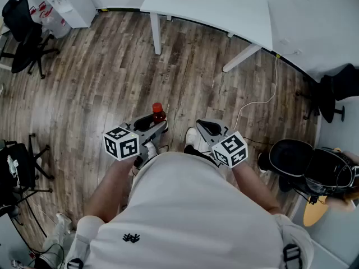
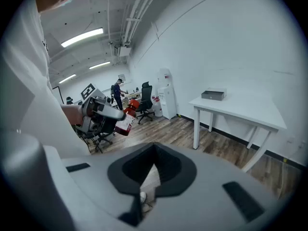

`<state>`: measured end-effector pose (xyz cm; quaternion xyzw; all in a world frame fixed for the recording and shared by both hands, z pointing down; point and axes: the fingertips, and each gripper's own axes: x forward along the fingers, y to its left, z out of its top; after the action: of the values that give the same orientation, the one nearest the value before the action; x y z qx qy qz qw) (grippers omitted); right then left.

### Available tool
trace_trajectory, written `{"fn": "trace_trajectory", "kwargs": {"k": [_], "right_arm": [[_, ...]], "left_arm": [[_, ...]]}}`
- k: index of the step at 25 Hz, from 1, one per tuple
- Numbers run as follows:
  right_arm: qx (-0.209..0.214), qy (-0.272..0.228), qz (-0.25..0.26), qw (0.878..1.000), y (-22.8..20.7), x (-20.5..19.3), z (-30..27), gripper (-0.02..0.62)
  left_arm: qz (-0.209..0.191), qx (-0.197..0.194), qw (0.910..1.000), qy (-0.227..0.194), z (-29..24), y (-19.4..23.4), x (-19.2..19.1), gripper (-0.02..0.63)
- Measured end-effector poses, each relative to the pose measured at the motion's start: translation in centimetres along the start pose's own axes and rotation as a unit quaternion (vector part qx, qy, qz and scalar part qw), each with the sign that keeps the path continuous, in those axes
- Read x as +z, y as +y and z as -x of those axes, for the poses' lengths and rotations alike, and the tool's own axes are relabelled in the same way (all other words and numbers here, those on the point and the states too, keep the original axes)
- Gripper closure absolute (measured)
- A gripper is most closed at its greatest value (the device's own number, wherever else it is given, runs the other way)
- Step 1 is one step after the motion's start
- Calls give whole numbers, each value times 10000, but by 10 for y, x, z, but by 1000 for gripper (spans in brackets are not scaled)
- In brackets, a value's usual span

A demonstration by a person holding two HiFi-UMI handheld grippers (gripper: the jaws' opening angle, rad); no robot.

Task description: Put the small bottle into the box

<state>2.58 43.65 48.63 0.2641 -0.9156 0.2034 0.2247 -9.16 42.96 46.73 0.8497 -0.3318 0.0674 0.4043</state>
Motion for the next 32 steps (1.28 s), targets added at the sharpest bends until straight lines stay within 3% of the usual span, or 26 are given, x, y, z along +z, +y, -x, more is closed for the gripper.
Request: {"fn": "trace_trajectory", "kwargs": {"k": [9,16,24,32], "right_arm": [[257,-59,23,9996,-102,-9,41,591],[495,36,-65,9987,-149,-12,42,586],[232,-87,-256,9994,-189,21,-12,549],[-234,-114,-432,9987,-229,102,-84,578]], "left_arm": [[-124,126,9998,-14,-112,-38,33,400],[27,329,9995,2,-152,-38,61,401],[-62,151,9998,131,-181,18,107,401],[-241,-382,9979,468,-197,92,191,402]]}}
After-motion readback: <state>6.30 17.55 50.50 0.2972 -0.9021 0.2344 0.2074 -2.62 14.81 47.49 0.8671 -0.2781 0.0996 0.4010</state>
